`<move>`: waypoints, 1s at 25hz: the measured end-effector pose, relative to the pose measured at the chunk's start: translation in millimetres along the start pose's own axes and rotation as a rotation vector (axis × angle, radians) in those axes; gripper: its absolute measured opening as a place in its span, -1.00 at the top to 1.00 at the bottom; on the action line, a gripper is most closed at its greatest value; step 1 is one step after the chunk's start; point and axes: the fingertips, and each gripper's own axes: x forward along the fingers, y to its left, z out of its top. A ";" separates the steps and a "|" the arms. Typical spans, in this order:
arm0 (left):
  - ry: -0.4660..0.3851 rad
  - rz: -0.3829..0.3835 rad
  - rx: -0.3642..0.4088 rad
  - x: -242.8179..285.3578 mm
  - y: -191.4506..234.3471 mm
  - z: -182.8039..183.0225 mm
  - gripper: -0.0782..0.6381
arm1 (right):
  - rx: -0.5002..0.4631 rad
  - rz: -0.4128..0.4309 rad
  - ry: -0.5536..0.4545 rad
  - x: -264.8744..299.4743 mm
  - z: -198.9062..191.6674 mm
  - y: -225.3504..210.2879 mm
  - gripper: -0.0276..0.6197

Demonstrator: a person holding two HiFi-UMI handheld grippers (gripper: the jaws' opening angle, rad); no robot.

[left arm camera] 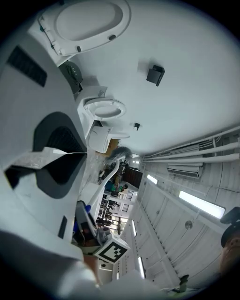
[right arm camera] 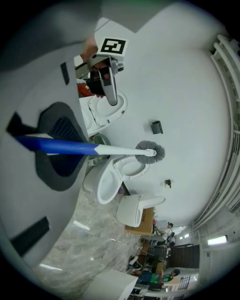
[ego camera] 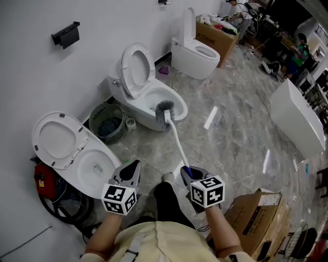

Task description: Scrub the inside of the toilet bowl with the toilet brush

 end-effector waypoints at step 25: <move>0.068 0.109 -0.134 291.6 49.7 30.0 0.74 | -0.105 0.085 0.286 176.6 104.0 -246.7 0.81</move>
